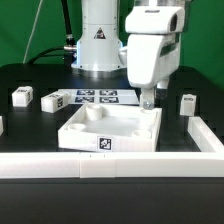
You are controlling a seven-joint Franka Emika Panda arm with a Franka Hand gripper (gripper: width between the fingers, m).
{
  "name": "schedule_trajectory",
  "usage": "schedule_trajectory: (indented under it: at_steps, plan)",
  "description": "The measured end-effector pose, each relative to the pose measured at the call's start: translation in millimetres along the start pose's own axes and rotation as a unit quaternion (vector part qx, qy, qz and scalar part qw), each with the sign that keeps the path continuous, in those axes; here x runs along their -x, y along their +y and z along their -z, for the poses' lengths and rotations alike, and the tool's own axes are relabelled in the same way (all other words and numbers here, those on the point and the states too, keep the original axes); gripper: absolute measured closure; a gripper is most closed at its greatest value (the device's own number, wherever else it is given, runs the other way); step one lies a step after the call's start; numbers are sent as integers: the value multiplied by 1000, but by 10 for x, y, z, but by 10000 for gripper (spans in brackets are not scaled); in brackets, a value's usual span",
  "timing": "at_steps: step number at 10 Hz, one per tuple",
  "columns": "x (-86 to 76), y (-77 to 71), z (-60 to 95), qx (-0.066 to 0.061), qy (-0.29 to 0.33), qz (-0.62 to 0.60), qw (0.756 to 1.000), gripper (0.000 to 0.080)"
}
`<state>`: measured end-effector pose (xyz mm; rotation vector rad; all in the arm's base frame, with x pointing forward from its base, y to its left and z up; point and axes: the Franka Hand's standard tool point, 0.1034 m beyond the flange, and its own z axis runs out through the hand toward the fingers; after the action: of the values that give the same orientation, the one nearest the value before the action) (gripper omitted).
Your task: Assemble one leg
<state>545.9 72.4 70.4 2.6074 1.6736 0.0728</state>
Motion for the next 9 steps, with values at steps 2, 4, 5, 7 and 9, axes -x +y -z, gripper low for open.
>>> schedule_trajectory:
  at_steps: [2, 4, 5, 7, 9]
  plan:
    - [238, 33, 78, -11, -18, 26, 999, 149]
    - [316, 42, 75, -12, -20, 17, 1000, 149]
    - [308, 35, 71, -12, -20, 18, 1000, 149]
    - [333, 14, 44, -11, -18, 24, 1000, 149]
    - [525, -308, -162, -19, -14, 42, 999, 149]
